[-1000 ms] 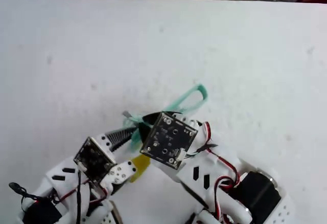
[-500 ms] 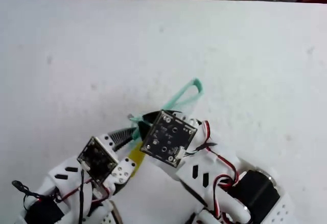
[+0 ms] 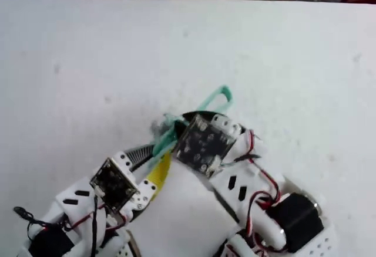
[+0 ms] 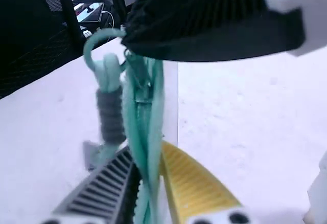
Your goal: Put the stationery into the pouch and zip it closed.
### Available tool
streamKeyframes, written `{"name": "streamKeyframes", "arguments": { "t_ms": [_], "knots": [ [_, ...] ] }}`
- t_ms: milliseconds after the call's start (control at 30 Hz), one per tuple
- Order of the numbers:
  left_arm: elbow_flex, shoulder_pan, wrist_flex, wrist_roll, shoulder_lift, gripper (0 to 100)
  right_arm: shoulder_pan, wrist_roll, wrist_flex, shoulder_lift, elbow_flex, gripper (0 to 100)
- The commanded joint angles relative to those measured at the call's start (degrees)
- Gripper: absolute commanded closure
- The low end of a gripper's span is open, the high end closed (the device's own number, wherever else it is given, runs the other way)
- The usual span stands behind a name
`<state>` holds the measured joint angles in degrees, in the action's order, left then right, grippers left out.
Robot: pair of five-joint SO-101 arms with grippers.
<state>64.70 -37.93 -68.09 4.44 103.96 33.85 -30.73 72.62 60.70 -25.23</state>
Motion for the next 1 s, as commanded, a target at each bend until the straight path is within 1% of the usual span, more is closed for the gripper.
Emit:
{"name": "streamKeyframes", "arguments": {
  "t_ms": [0, 167, 267, 300, 400, 467, 600, 667, 767, 833, 967],
  "knots": [
    [-1.3, -0.2, 0.2, 0.7, 0.7, 98, -5.1, -1.0, -1.2, -0.7, 0.1, 98.1],
    [-1.2, -0.1, 0.2, 0.7, 0.7, 98, -5.8, -4.0, -0.8, -0.7, -0.6, 98.1],
    [-1.2, -0.1, 0.2, 0.9, 0.7, 98, -5.3, -3.3, -0.8, -0.6, -1.0, 98.1],
    [-1.2, -0.1, 0.2, 0.9, 0.7, 98, -5.2, -1.7, -0.8, -0.6, 0.1, 98.1],
    [-0.9, -0.3, 0.2, 1.0, 0.7, 98, -4.9, 7.8, 1.1, -0.4, 7.9, 97.5],
    [-0.4, -0.4, 0.2, 1.0, 0.7, 98, -0.7, 13.1, 5.8, -2.1, 14.1, 93.3],
    [0.4, -0.4, 0.5, 1.0, 0.7, 98, 10.1, 22.2, 17.9, -10.6, 24.9, 79.2],
    [0.2, -0.4, 0.4, 1.0, 0.7, 98, 12.4, 26.2, 22.3, -16.2, 30.6, 77.9],
    [0.2, -0.3, 0.4, 1.0, 0.7, 98, 12.4, 29.6, 25.9, -24.4, 38.6, 77.9],
    [0.3, -0.2, 0.4, 1.0, 0.7, 98, 12.4, 30.4, 26.0, -28.0, 40.1, 79.5],
    [0.3, -0.1, 0.3, 1.0, 0.7, 98, 12.7, 30.1, 26.0, -30.9, 39.9, 86.1]
  ]
}}
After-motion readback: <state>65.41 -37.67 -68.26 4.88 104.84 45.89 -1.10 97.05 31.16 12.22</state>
